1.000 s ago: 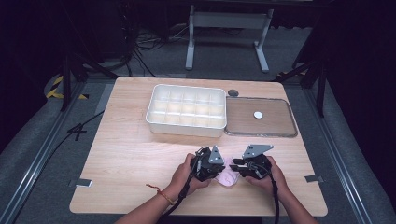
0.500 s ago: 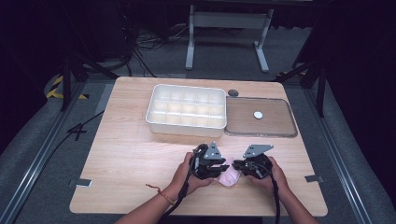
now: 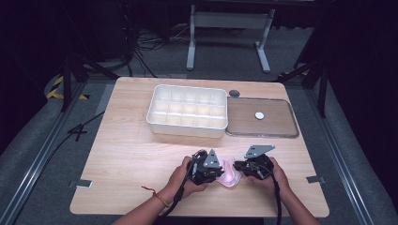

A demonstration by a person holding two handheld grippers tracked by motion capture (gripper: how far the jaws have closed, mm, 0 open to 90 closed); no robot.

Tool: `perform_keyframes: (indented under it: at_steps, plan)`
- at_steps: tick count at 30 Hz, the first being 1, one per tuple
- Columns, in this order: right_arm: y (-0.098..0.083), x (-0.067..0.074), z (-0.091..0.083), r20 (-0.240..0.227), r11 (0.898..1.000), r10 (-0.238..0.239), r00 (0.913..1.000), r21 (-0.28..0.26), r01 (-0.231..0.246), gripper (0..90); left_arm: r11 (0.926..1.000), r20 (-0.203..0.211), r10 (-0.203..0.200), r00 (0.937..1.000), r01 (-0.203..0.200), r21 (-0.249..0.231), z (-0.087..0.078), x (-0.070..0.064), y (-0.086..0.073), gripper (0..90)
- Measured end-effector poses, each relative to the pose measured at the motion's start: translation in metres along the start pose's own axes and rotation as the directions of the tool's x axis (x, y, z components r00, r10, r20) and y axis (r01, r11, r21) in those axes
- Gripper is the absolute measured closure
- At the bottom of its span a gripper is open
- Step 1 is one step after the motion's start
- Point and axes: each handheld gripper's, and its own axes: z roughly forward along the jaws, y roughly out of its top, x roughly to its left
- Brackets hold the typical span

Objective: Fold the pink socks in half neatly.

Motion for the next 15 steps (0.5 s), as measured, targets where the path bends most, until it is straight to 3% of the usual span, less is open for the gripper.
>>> perform_keyframes:
  at_steps: [4, 5, 7, 10, 12, 15]
  plan:
    - [0.002, 0.0, -0.007, 0.008, 0.999, 0.007, 0.9999, -0.038, -0.007, 82.4, 1.0, 0.005, -0.001, 1.0, 0.001, 0.006, 0.009, -0.002, -0.004, 80.5]
    - [0.005, 0.001, -0.013, 0.02, 0.997, -0.004, 0.9998, -0.08, 0.006, 83.3, 1.0, 0.009, -0.009, 0.9999, 0.009, 0.0, 0.011, -0.002, -0.006, 80.4]
    - [0.006, 0.003, -0.016, 0.016, 0.994, -0.008, 0.9998, -0.105, 0.01, 84.0, 0.9999, 0.011, -0.016, 0.9998, 0.016, -0.002, 0.012, -0.002, -0.006, 80.3]
    - [0.014, 0.013, -0.021, 0.02, 0.988, -0.044, 0.9988, -0.149, 0.047, 84.6, 0.9997, 0.015, -0.022, 0.9996, 0.022, -0.012, 0.013, -0.002, -0.008, 79.5]
    - [0.019, 0.022, -0.02, -0.001, 0.983, -0.075, 0.9972, -0.167, 0.074, 84.6, 0.9995, 0.014, -0.024, 0.9996, 0.024, -0.018, 0.013, -0.002, -0.008, 78.1]
    - [0.023, 0.034, -0.013, -0.015, 0.982, -0.116, 0.9932, -0.153, 0.112, 84.5, 0.9996, 0.012, -0.028, 0.9995, 0.028, -0.01, 0.011, -0.003, -0.008, 74.7]
